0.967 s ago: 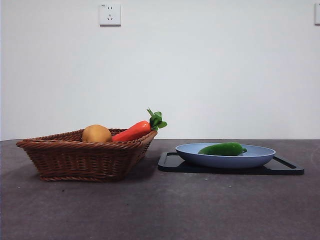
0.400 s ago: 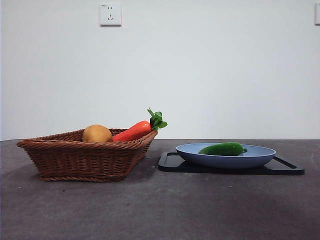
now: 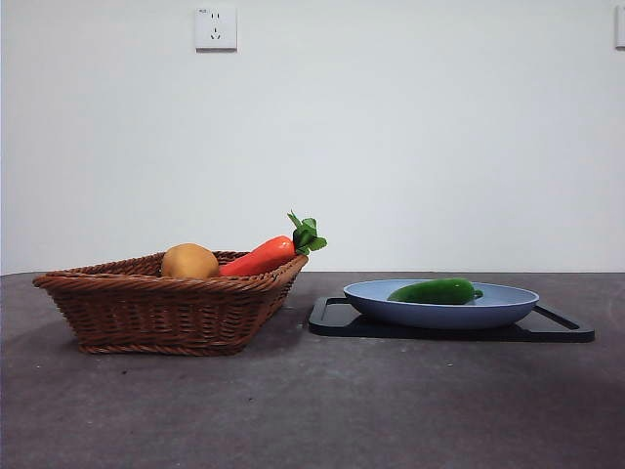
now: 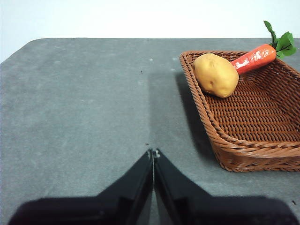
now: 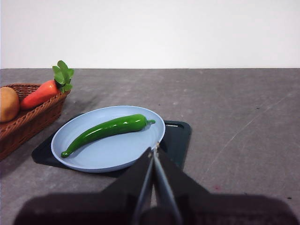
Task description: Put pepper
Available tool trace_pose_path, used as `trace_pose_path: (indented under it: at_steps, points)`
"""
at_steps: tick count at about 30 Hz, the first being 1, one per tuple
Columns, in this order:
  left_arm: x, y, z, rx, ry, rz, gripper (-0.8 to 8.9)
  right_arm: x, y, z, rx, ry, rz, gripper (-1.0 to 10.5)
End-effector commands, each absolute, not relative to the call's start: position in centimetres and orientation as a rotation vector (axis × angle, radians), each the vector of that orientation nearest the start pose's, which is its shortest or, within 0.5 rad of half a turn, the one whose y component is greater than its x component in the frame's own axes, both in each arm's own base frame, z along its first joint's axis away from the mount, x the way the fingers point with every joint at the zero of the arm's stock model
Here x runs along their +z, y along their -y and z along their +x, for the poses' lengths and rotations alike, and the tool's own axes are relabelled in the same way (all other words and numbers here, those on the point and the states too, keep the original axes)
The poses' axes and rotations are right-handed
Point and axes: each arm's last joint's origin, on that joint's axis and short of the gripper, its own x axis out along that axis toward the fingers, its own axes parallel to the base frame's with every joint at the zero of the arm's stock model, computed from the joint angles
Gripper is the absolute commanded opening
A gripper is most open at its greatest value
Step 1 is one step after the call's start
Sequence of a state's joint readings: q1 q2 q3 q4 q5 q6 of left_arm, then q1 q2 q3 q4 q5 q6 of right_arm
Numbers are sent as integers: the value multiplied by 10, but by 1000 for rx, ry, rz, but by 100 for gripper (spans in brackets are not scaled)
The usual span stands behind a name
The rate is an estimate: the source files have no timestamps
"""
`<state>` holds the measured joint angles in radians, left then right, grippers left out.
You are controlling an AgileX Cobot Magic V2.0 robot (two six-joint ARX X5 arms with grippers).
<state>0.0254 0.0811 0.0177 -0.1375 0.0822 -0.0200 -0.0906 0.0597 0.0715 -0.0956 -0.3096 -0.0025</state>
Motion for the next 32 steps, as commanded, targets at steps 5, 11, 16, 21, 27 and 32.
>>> trace_pose_path:
  at_steps: [5, 11, 16, 21, 27, 32]
  points:
    - [149, 0, 100, -52, -196, -37, 8, 159, 0, 97, 213, -91, 29, 11]
    - [149, 0, 100, -52, -196, -37, 8, 151, 0, 95, 213, -149, 43, 11]
    - [149, 0, 100, -52, -196, -37, 8, 151, 0, 95, 214, -151, 70, 11]
    - [149, 0, 100, -52, -196, -37, 8, 151, 0, 95, 214, -151, 70, 11]
    - [149, 0, 100, -52, -196, -37, 8, 151, 0, 95, 214, -151, 69, 11]
    - [149, 0, 100, -52, -196, -37, 8, 151, 0, 95, 214, -151, 70, 11]
